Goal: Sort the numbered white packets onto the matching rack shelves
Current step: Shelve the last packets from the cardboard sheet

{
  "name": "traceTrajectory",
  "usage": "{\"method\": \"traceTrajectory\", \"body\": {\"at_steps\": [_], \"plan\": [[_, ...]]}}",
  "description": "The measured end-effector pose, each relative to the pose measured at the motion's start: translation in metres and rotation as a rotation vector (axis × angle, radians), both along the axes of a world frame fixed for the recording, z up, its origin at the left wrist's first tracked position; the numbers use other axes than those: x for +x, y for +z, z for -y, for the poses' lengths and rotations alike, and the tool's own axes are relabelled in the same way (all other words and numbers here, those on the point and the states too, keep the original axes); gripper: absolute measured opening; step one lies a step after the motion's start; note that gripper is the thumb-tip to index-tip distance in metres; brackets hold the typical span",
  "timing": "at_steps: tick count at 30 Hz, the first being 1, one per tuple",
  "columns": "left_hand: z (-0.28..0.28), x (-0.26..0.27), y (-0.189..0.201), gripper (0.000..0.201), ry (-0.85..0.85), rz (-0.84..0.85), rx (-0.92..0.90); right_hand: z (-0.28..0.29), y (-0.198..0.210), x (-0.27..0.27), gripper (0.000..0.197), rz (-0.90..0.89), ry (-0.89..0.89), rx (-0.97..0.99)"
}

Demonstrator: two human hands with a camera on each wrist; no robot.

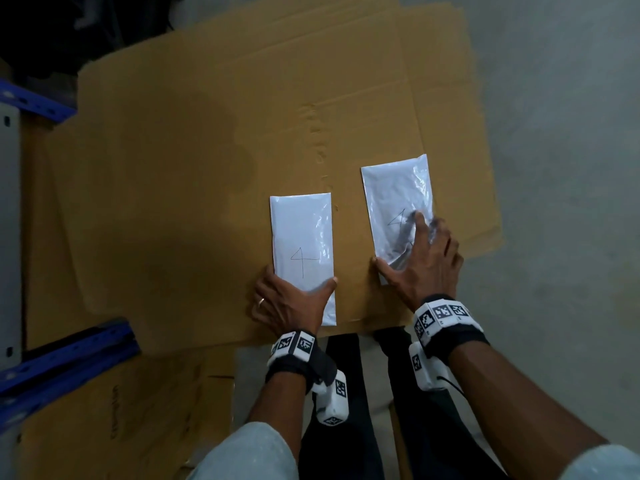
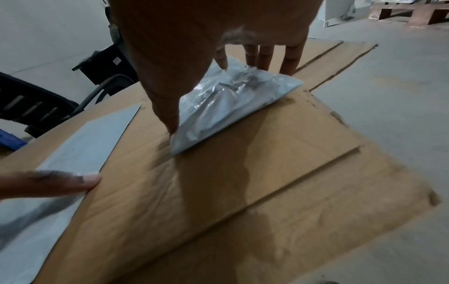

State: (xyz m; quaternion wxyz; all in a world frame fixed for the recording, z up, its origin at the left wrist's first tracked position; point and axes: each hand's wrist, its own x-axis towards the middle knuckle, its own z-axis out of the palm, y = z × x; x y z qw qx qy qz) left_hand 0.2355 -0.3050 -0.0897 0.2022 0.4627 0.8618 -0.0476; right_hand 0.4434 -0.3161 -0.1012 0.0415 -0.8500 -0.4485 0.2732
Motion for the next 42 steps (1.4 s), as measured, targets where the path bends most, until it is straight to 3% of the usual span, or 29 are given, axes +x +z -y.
{"method": "traceTrajectory", "body": {"at_steps": [5,8,13,20,28,36,42], "plan": [[-0.004,0.003,0.002,0.100,0.075,0.133,0.047,-0.007,0.002,0.000,0.101,-0.099,-0.076,0.155],[-0.007,0.008,0.007,0.088,0.112,0.320,0.109,-0.008,0.000,0.003,0.091,-0.293,-0.120,0.248],[-0.013,0.003,0.011,0.079,0.163,0.635,0.265,-0.003,-0.004,0.007,0.075,-0.394,-0.110,0.262],[-0.023,-0.007,0.041,0.037,-0.050,0.763,0.382,0.007,0.020,0.017,0.080,-0.423,-0.117,0.342],[-0.027,-0.011,0.162,0.045,-0.036,1.047,0.422,0.024,0.131,0.017,0.097,-0.447,-0.062,0.420],[-0.018,-0.016,0.290,0.044,0.006,1.066,0.646,0.014,0.268,-0.002,0.100,-0.462,-0.046,0.673],[-0.018,-0.061,0.355,0.045,-0.002,1.080,0.874,0.003,0.336,-0.036,0.101,-0.473,0.059,0.812]]}}
